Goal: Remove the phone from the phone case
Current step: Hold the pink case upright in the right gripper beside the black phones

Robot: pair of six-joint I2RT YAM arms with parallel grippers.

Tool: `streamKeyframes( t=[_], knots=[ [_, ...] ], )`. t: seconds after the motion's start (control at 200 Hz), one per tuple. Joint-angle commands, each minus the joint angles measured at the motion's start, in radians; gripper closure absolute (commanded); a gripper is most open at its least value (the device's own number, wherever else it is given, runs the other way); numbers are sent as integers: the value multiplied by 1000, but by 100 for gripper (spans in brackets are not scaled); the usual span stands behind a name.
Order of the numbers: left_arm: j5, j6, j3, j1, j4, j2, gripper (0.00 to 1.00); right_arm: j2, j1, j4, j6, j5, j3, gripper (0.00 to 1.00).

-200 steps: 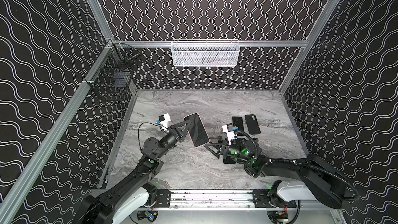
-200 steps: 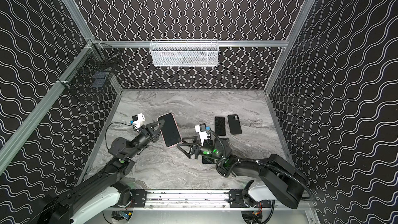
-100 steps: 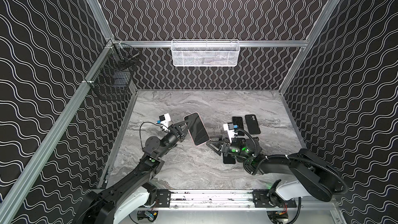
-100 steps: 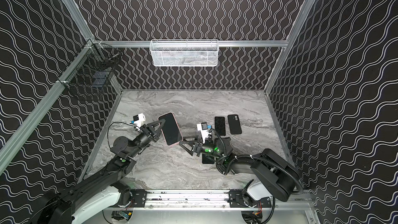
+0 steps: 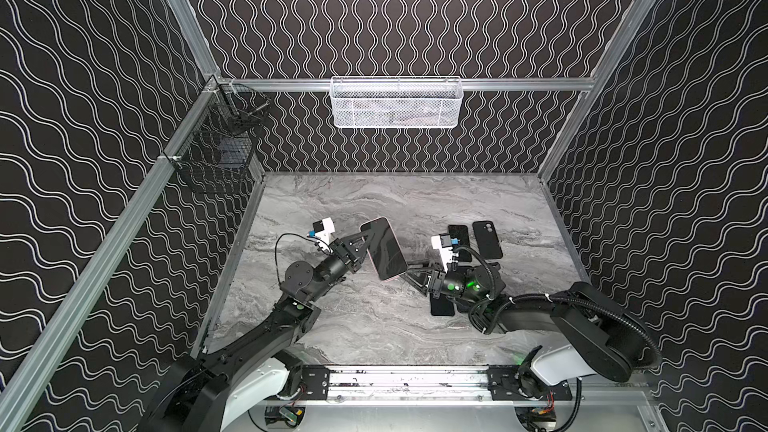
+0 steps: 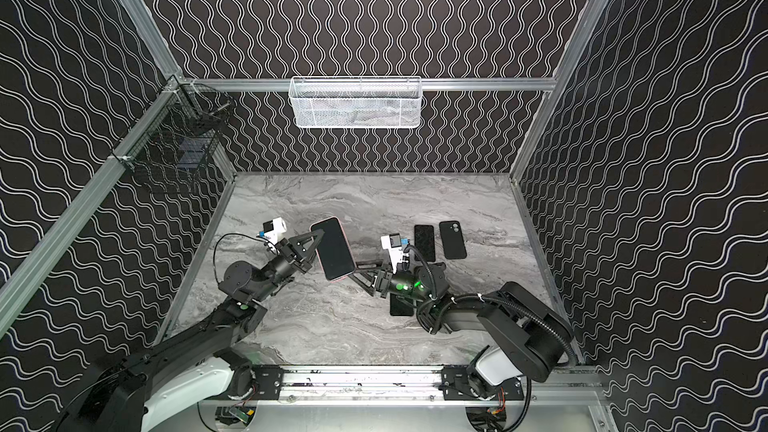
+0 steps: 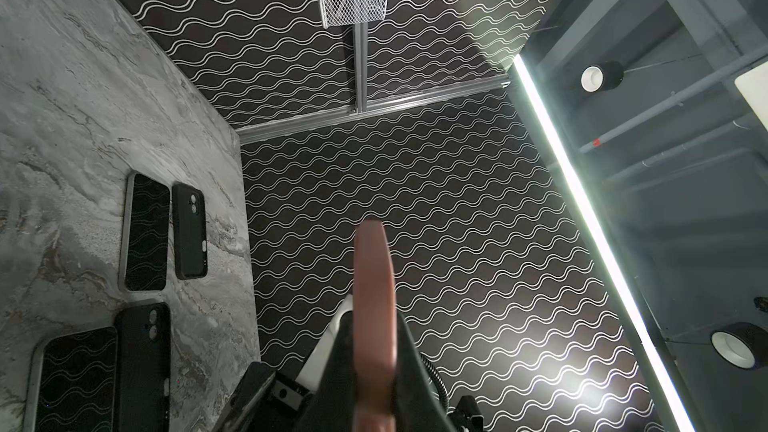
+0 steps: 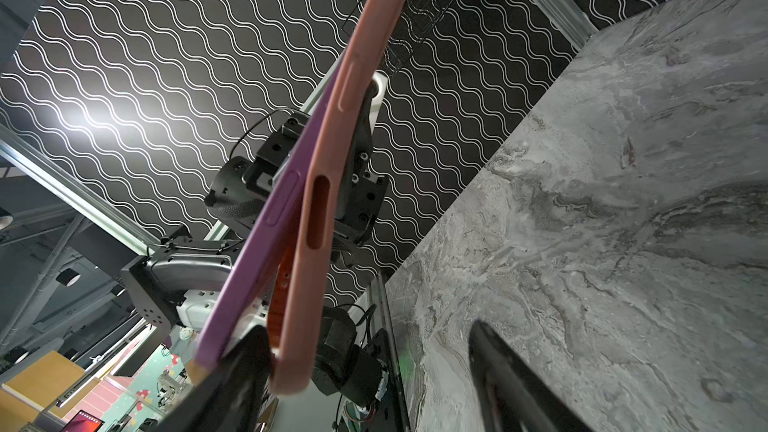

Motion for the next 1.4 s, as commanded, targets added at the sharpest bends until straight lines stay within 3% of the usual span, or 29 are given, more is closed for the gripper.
streamKeyframes(
  t=[0.0, 0.2, 0.425, 0.881, 1.301, 1.391],
  knots=[
    [23, 19, 12, -7, 53, 0, 100, -16, -2, 49, 11, 3, 20, 28],
    [12, 74, 13, -8, -11, -18, 100, -33, -2, 72, 37, 5, 19, 38],
    [1, 109, 20, -8, -44, -15, 100, -27, 0, 141, 84, 2, 0, 57],
    [-22, 154, 39, -8, -36, 31, 100, 30, 31, 221, 143, -6, 15, 58],
    [-41, 232, 48, -6, -59, 75, 100, 54, 35, 319, 219, -5, 8, 78],
    [-45, 248, 53, -6, -78, 75, 93, 55, 35, 331, 229, 1, 2, 82]
  ],
)
